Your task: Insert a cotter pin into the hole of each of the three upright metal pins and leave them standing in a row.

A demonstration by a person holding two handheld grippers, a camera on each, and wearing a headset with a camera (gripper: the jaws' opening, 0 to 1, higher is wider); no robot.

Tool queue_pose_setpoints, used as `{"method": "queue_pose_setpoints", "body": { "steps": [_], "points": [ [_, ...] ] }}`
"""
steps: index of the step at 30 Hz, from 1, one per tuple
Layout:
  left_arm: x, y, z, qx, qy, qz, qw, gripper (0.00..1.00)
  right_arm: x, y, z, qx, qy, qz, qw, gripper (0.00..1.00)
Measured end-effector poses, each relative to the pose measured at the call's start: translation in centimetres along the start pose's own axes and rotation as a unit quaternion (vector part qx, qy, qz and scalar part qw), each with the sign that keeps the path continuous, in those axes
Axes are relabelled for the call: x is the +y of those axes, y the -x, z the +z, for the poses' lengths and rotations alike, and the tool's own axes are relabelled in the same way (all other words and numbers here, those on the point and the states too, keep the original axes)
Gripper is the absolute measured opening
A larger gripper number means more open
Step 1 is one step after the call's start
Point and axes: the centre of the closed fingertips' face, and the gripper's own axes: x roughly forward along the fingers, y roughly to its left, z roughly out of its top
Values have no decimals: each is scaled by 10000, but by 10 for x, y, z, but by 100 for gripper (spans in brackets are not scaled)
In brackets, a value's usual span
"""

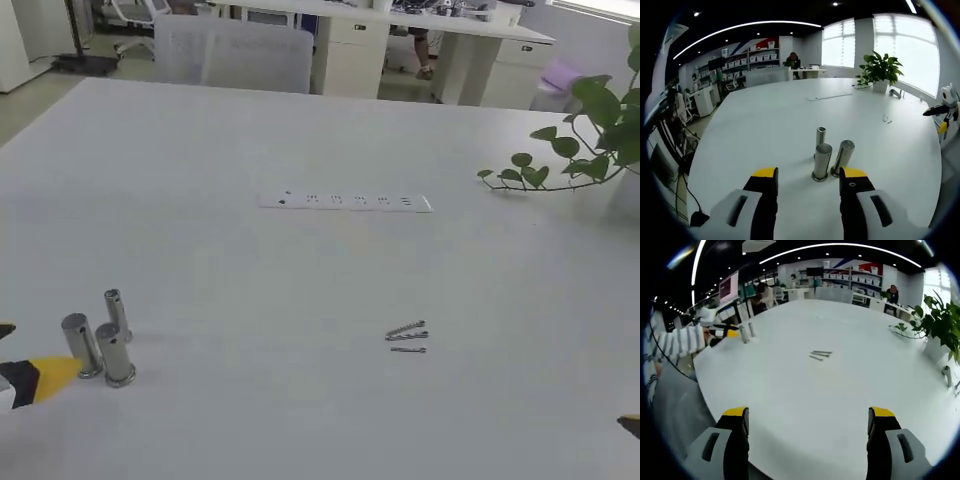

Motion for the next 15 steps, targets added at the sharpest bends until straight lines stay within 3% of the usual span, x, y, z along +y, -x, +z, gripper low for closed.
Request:
{"method": "queue_pose_setpoints", "body": {
  "steps": [5, 7, 12, 15],
  "points": [
    [-4, -9, -7, 139, -34, 8, 9999, 45, -4, 2, 1, 3, -17, -47, 10000, 100],
    [-6, -11, -9, 196, 126, -46, 9997, 44, -4, 2, 2, -23, -28, -54, 10000, 100],
    [-3, -16, -8, 170, 140, 9, 9998, 42, -5, 4, 3, -13, -12, -71, 10000, 100],
    [1, -17, -6, 92, 391, 15, 9992, 39, -5, 5, 3, -2, -18, -74, 10000, 100]
  ]
}}
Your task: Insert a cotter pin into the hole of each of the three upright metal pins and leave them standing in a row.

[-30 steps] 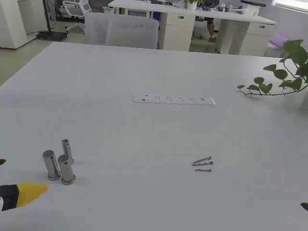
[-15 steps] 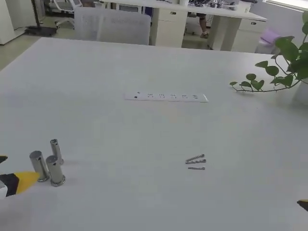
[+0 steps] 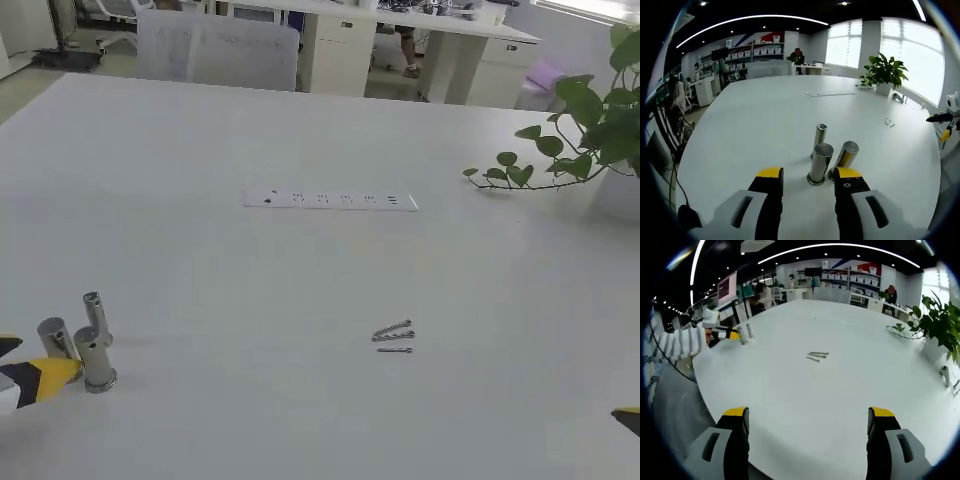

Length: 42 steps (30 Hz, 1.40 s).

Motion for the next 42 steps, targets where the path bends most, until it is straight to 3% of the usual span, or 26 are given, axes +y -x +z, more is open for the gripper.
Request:
{"method": "queue_pose_setpoints", "body": {
  "steps": [4, 14, 29, 36, 42],
  "points": [
    [1, -2, 1, -3, -63, 17, 10000, 39, -1, 0, 1, -77, -91, -34, 9999, 99],
    [-10, -9, -2, 123, 6, -117, 9999, 30, -3, 1, 1, -73, -66, -54, 9999, 99],
    [-12, -16, -4, 190, 179, -204, 9995, 22, -1, 1, 1, -87, -4, -59, 9999, 98],
    [-17, -18, -7, 238, 44, -268, 9993, 13, -2, 1, 1, -126, 0, -104, 9999, 97],
    [-14, -18, -6, 214, -169, -121, 9996, 12, -1, 1, 0, -160, -20, -97, 9998, 96]
  ]
}}
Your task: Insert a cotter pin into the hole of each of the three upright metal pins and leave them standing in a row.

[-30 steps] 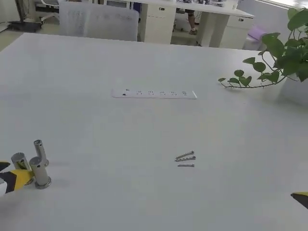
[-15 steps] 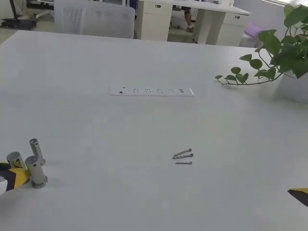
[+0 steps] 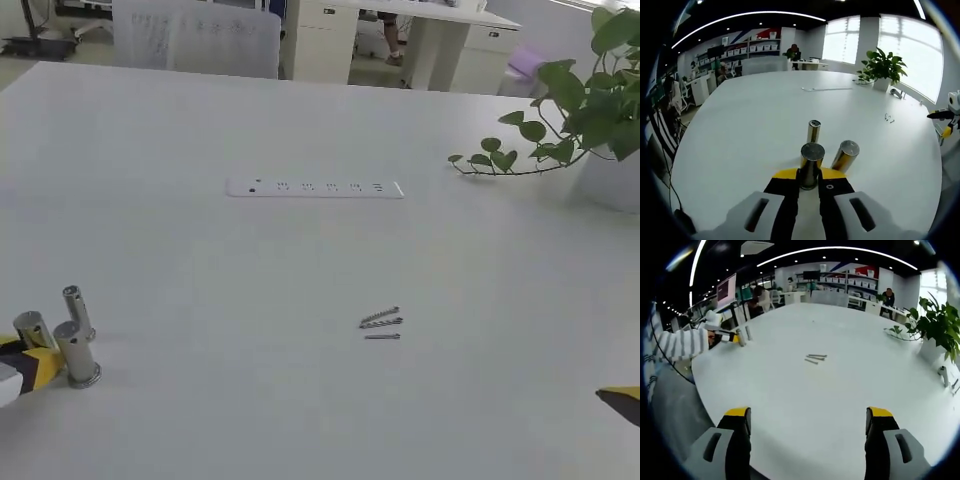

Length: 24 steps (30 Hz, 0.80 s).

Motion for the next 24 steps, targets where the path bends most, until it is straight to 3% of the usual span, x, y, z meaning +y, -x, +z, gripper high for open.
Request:
{"method": "queue_pose_setpoints", "body": {
  "steps": [3, 13, 16, 19, 24],
  "points": [
    [1, 1, 0, 32, -234, 98, 9997, 12, 2, -1, -1, 25, 17, 36, 10000, 96],
    [11, 5, -2, 100, 64, 358, 9993, 11, 5, -3, -1, 22, -3, 94, 10000, 96],
    [13, 9, -4, 162, -14, 493, 9987, 11, 7, -4, -2, 25, -15, 114, 9999, 96],
    [13, 13, -7, 249, 147, 547, 9981, 11, 8, -5, -1, 16, 13, 115, 9999, 95],
    [9, 24, -13, 340, 142, 593, 9976, 10, 14, -8, 3, -102, -63, 236, 9996, 95]
  ]
}}
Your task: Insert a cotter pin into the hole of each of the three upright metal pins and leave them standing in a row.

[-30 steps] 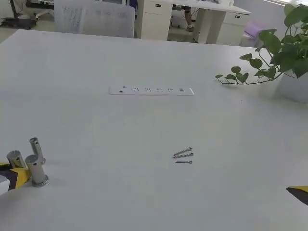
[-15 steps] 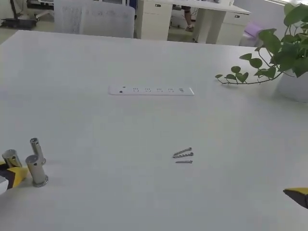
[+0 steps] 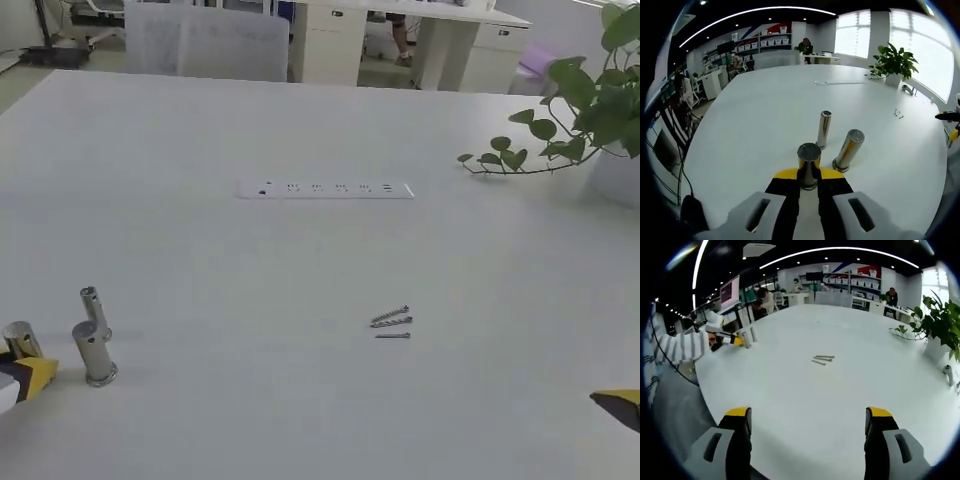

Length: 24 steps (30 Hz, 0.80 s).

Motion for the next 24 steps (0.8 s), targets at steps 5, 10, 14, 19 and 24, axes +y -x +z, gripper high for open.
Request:
{"method": "queue_pose_setpoints", "body": {
  "steps": [5, 10, 14, 19, 24],
  "points": [
    [-11, 12, -3, -11, 60, -32, 10000, 10, 4, -3, -2, 17, 26, 83, 10000, 95],
    [-20, 24, -6, -22, 326, 19, 9995, 10, 7, -5, -2, -5, 33, 147, 9999, 95],
    [-31, 33, -6, -43, 311, 0, 9995, 11, 9, -5, 0, -56, 41, 184, 9998, 95],
    [-44, 41, -4, -53, 194, 9, 9998, 11, 12, -5, 1, -104, 54, 223, 9997, 95],
    [-60, 40, -4, -67, 75, -32, 9999, 11, 13, -5, 1, -106, 77, 289, 9995, 95]
  ]
}}
